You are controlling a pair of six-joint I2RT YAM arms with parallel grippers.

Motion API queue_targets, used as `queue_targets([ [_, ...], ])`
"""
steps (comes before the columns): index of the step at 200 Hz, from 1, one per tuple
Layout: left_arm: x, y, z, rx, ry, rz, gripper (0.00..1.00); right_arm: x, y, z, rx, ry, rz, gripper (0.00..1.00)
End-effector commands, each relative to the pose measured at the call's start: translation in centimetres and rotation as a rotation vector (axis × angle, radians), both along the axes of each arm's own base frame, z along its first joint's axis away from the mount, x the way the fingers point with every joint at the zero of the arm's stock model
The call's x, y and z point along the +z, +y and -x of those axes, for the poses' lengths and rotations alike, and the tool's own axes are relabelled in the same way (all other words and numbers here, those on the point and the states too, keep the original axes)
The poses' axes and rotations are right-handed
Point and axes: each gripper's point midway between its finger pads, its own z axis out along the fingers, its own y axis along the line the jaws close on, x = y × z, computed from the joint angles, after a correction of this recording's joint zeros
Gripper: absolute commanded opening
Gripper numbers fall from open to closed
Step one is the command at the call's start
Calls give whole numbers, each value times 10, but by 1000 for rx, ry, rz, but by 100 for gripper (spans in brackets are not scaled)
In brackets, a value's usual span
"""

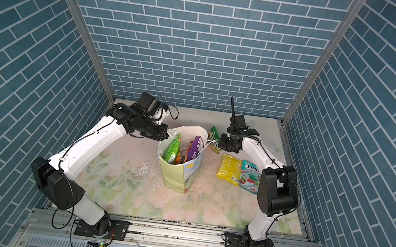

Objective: Take the snacks out of the paper bag
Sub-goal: Place the snack at the top-right of the table.

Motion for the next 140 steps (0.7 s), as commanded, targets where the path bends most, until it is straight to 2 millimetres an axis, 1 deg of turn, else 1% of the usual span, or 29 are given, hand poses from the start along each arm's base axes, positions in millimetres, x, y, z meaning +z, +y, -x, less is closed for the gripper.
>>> queue_targets([
  [1,2,2,-5,-2,-4,-10,18,2,-7,-1,-42,-5,-2,0],
  [12,3,2,-5,-2,-8,-9,18,7,-3,-4,-40,-10,-24,0],
  [49,1,3,-7,-4,-5,-19,18,44,27,-25,-42,-57,-208,0],
  [69,0,2,-8,-4,-2,-21,18,58,31,-38,-87,-76,-261,0],
  [84,0,2,-8,-3,-4,-22,18,60,22,-48,-145,-86,-264,0],
  [111,1,3,-8,-3,-7,-25,18,53,-2,-58,-237,-80,-218,0],
  [125,0,3,-9,-3,-5,-28,18,44,-11,-57,-261,-51,-206,0],
  [140,-1,3,-9,-3,-2,-29,18,33,-16,-50,-261,-14,-197,0],
])
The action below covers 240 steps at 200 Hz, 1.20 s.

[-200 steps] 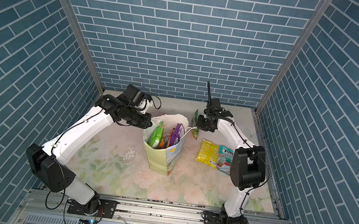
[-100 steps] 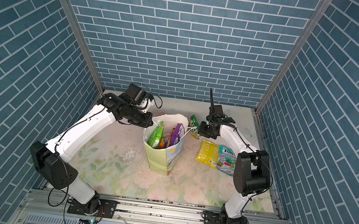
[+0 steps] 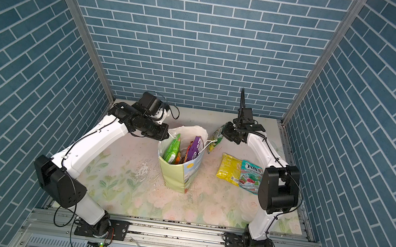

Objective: Take the snacks out of the paper bag
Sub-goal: Place the snack at the top-right of the table.

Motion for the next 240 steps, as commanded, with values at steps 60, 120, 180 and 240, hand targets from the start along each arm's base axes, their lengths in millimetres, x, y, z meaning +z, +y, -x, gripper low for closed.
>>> queue_targets([
  [60,-2,7,-8,4,-3,-51,21,-50,-30,44,-40,158,96,0],
  [120,-2,6,-9,-2,2,-49,22,-42,-37,51,-3,162,152,7],
  [180,-2,3,-8,-15,20,-43,15,5,-26,88,80,147,121,28],
  [240,-1,-5,2,-29,35,-33,14,-31,42,169,240,322,112,28],
])
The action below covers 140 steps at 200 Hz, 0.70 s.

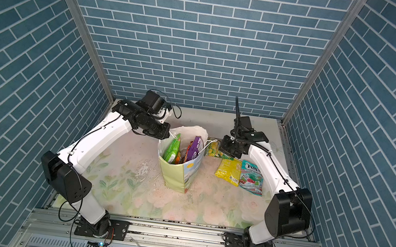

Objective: Take the snacks out of the paper bag
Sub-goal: Place the snack at the top-right of the table, then rotate the paper bag at the center of the table.

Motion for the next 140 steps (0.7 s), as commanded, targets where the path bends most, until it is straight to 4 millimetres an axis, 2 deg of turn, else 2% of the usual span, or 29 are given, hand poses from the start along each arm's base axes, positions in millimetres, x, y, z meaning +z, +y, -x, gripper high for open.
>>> queue_targets([
  [1,3,-2,6,-8,5,-1,14,-37,17,44,28,179,40,28],
  [27,1,-1,10,7,9,6,14,-60,22,57,-12,218,49,28],
  [44,-1,0,12,12,15,5,14,-71,17,57,-41,222,70,28],
  [70,-2,1,15,16,17,4,14,-87,23,54,-40,247,66,28],
  [113,-2,3,21,24,27,9,14,-95,54,15,-27,204,8,28],
  [140,1,4,24,31,28,16,15,-87,76,-12,1,167,-43,27],
])
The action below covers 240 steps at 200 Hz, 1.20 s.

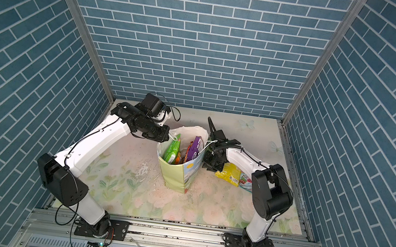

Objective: Take the snacks out of the paper bag
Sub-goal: Rotate the paper bag at the center of the table.

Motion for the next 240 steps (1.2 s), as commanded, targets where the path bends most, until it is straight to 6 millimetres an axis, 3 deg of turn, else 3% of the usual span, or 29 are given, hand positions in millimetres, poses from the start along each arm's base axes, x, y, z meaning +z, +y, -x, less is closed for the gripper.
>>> queue_targets([
  [1,5,4,11,9,4,5,15,17,24,-28,0,-64,-80,27],
  [97,5,-4,20,1,22,58,16,44,71,-70,113,-135,-211,27],
  [169,8,-11,22,-8,17,101,16,61,93,-87,197,-149,-256,27],
  [181,8,-11,22,-8,17,98,16,61,84,-88,200,-152,-197,27],
  [206,12,-8,21,-14,-1,84,17,72,39,-96,161,-222,18,28],
  [240,18,-4,17,-16,-41,64,22,116,-27,-104,72,-353,204,29],
])
